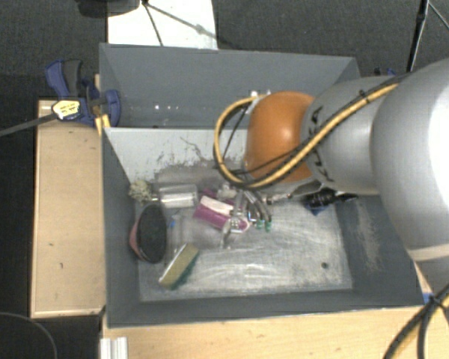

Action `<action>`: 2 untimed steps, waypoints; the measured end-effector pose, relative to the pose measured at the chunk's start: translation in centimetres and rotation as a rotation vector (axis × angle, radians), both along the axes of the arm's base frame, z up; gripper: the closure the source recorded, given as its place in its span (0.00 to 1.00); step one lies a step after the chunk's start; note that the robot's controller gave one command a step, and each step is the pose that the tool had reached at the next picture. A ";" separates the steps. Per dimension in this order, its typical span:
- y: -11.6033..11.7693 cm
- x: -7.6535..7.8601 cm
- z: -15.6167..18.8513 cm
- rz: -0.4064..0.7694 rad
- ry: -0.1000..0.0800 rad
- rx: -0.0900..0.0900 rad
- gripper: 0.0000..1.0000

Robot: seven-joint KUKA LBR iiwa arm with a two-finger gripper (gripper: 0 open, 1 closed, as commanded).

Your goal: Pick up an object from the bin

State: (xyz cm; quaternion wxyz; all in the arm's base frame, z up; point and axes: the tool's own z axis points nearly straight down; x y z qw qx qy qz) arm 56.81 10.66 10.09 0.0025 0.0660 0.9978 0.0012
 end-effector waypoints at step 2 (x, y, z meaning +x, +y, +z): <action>1.0 0.6 -2.4 -0.132 -0.020 0.001 0.00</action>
Offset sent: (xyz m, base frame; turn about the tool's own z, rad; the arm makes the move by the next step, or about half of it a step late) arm 0.0013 -0.0009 -0.0309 0.0338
